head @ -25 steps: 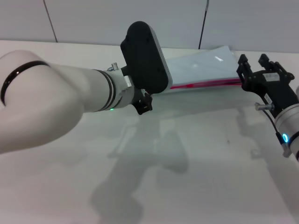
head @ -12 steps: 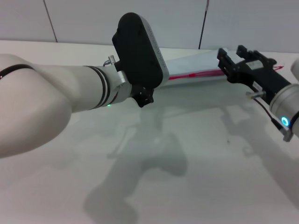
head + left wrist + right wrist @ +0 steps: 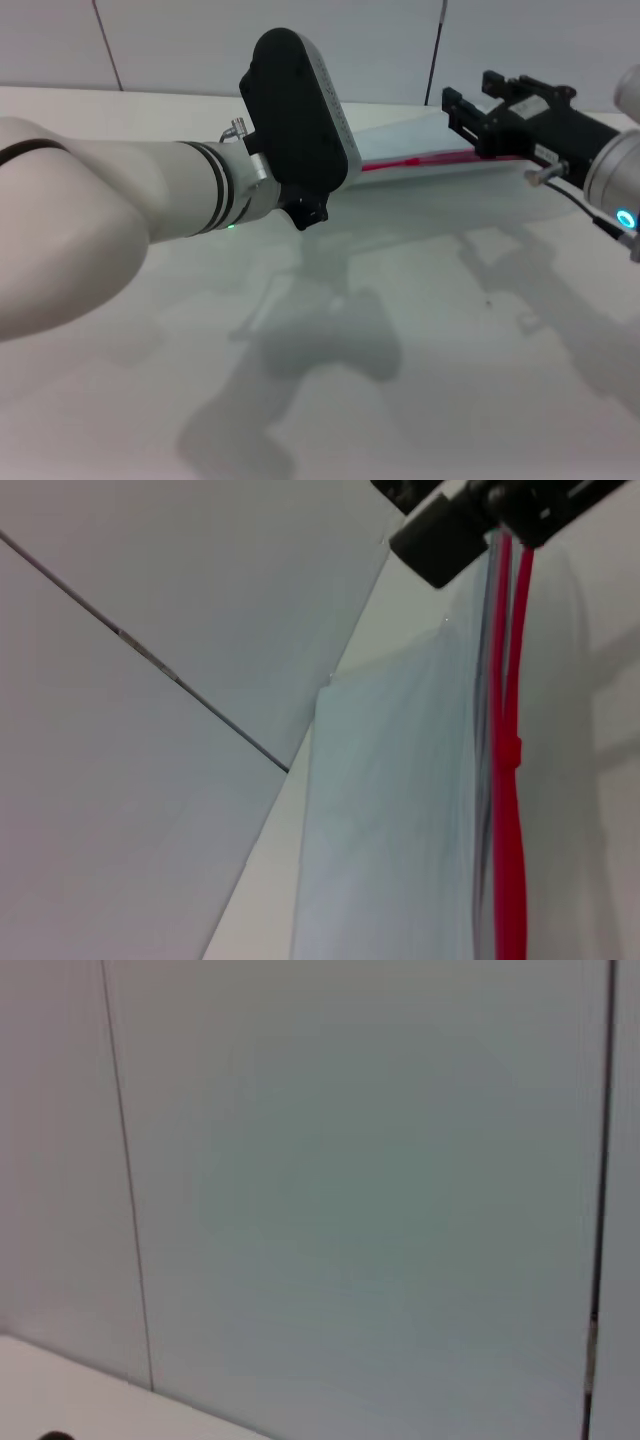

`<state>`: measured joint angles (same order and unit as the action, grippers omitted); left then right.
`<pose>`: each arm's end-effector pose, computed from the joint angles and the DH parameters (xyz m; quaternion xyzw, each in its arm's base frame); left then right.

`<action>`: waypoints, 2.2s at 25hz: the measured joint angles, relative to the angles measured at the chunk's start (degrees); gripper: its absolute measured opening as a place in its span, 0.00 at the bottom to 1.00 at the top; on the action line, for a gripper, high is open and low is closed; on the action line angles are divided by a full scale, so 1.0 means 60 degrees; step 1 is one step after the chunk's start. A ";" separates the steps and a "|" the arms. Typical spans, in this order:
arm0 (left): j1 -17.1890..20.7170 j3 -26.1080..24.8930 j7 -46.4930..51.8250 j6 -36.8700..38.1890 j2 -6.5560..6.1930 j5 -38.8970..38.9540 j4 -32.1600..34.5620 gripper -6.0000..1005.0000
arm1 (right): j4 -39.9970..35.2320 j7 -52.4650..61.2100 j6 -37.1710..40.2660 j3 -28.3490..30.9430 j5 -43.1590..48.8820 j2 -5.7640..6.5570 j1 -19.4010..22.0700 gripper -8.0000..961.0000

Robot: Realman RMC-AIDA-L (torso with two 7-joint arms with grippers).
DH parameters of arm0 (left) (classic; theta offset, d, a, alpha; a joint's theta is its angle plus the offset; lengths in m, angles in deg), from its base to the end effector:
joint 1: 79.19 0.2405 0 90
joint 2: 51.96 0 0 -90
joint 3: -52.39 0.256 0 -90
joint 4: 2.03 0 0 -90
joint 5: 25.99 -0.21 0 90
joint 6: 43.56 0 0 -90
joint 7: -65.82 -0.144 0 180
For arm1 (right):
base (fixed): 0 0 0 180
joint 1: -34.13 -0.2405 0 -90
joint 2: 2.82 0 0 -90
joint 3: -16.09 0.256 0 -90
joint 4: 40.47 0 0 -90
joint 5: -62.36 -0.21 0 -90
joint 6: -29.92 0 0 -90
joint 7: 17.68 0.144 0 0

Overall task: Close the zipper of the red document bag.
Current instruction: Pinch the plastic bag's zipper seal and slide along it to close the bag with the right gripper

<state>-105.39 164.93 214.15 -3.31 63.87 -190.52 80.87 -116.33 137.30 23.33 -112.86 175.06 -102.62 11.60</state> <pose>-0.1349 0.3712 -0.0534 -0.9185 0.0217 0.0976 0.3825 0.1676 0.3695 -0.0181 -0.8523 0.2276 0.2363 0.4075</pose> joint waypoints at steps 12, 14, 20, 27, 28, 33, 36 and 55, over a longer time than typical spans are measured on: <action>0.0039 -0.0024 -0.0105 0.0083 -0.0037 0.0000 0.0199 0.08 | -0.0860 -0.2750 0.4832 0.3385 0.1521 -0.1896 0.0336 0.51; 0.0052 -0.0024 -0.0108 0.0132 -0.0041 0.0000 0.0265 0.09 | -0.0917 -0.4210 0.5907 0.4339 0.1508 -0.2562 0.0421 0.50; 0.0006 -0.0046 -0.0120 0.0384 -0.0086 0.0006 0.0388 0.09 | -0.1094 -0.5244 0.6770 0.4773 0.1484 -0.2653 0.0415 0.49; -0.0017 -0.0146 -0.0206 0.0675 -0.0121 0.0038 0.0466 0.09 | -0.1596 -0.6026 0.7333 0.4544 0.3371 -0.2718 0.0453 0.49; -0.0023 -0.0145 -0.0210 0.0701 -0.0121 0.0036 0.0482 0.09 | -0.1655 -0.5995 0.7351 0.4406 0.3762 -0.2731 0.0453 0.48; -0.0050 -0.0144 -0.0231 0.0773 -0.0112 0.0034 0.0539 0.10 | -0.1761 -0.5980 0.7172 0.3600 0.5009 -0.2742 0.0500 0.48; -0.0067 -0.0143 -0.0358 0.0817 -0.0062 0.0035 0.0541 0.10 | -0.1782 -0.5934 0.6940 0.3256 0.5529 -0.2754 0.0520 0.47; -0.0165 -0.0176 -0.0675 0.0905 0.0030 0.0003 0.0811 0.11 | -0.1379 -0.5326 0.6297 0.3019 0.6449 -0.2761 0.0452 0.45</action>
<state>-106.38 163.88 210.10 2.12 64.05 -190.50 85.73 -124.60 105.34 61.11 -94.75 213.75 -119.19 14.31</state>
